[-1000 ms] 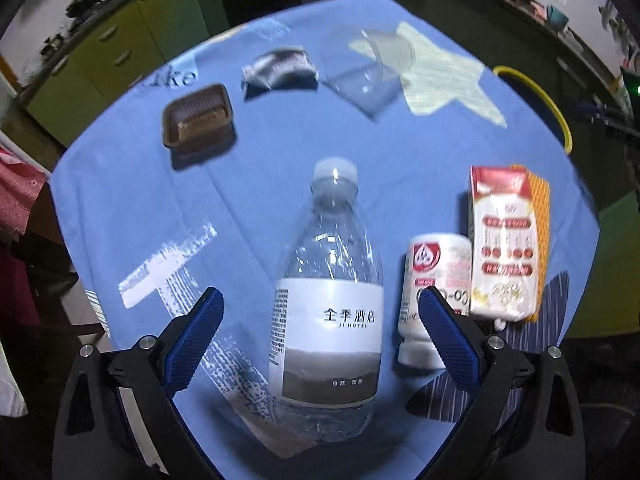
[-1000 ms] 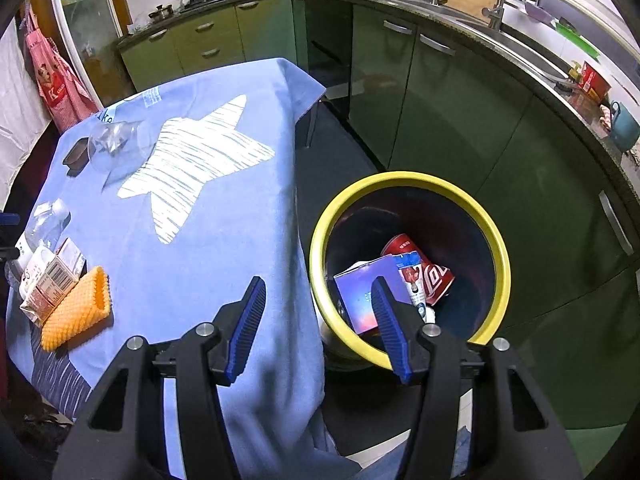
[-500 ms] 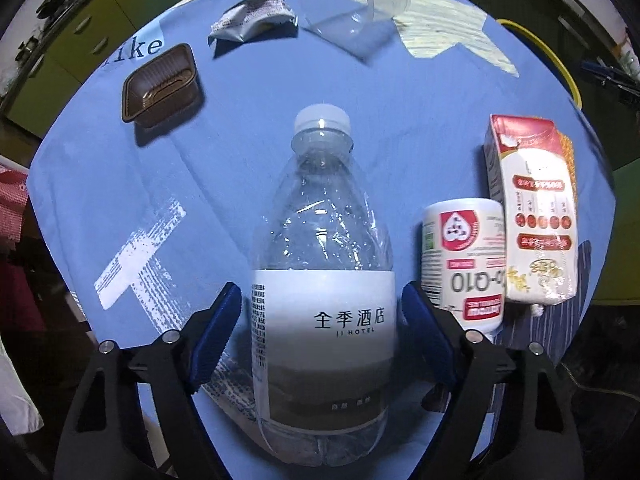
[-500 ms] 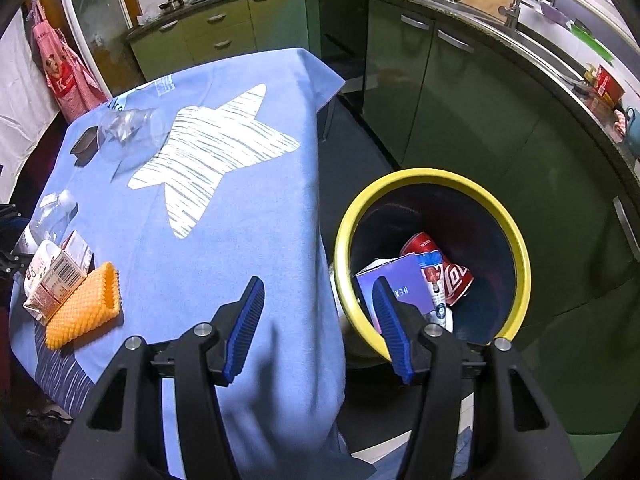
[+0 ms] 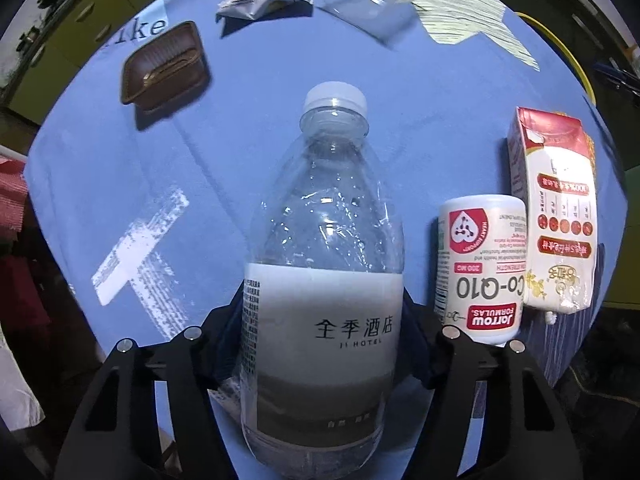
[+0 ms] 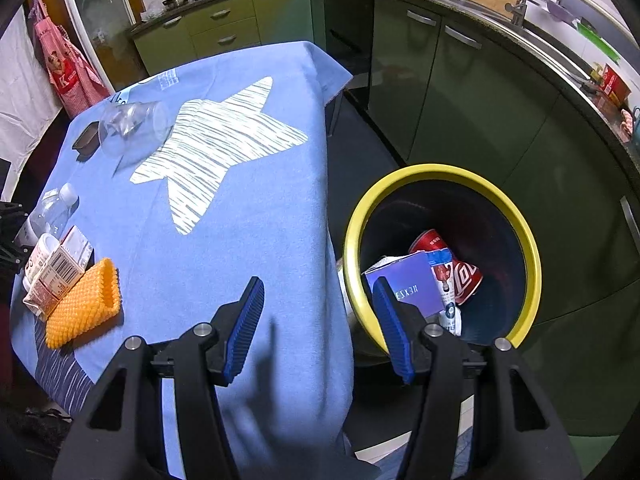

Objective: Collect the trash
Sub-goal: 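Carry the water bottle over the bin and open the left tool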

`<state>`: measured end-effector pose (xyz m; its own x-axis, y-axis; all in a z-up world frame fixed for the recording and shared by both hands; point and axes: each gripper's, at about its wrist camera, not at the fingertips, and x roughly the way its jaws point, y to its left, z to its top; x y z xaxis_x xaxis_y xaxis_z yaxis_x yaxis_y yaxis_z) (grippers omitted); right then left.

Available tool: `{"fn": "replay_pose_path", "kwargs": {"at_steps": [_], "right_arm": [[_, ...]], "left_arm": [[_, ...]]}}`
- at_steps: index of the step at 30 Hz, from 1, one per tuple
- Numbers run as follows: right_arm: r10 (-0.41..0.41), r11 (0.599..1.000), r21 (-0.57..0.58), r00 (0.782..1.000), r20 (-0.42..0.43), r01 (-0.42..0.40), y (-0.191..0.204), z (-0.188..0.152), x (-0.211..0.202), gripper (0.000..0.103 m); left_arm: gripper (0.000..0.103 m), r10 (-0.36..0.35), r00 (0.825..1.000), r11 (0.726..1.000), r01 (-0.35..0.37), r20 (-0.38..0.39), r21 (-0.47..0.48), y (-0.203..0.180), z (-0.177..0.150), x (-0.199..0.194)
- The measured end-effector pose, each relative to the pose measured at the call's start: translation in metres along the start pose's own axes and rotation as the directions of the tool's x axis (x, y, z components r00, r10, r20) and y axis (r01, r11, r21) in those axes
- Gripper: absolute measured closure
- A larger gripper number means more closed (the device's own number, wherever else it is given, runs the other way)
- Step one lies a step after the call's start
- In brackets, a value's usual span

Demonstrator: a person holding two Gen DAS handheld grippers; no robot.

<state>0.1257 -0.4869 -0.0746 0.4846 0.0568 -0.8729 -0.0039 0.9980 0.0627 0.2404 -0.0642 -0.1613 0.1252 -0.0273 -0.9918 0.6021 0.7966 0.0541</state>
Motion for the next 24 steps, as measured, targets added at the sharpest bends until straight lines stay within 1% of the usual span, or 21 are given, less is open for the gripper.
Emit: {"fn": "replay_pose_path", "kwargs": {"at_steps": [5,11,15,24], "right_arm": [[0.003,1.0,-0.004,1.0,0.0,-0.003,0.003,0.001,0.0,0.049],[0.009,1.0,-0.014,1.0,0.0,-0.009,0.007,0.002,0.001,0.049],[0.012,1.0,-0.017,1.0,0.002,-0.012,0.008,0.002,0.0,0.049],[0.011,1.0,-0.021,1.0,0.011,-0.011,0.01,0.001,-0.005,0.049]], "left_arm": [[0.037,0.003,0.999,1.0,-0.002,0.035,-0.019,0.006,-0.004,-0.015],[0.037,0.022,0.996,0.999,-0.02,0.085,-0.034,0.013,-0.007,-0.042],[0.037,0.033,0.993,0.999,-0.028,0.116,-0.045,0.007,-0.014,-0.063],[0.038,0.043,0.984,0.998,-0.037,0.176,-0.041,0.006,-0.016,-0.091]]}}
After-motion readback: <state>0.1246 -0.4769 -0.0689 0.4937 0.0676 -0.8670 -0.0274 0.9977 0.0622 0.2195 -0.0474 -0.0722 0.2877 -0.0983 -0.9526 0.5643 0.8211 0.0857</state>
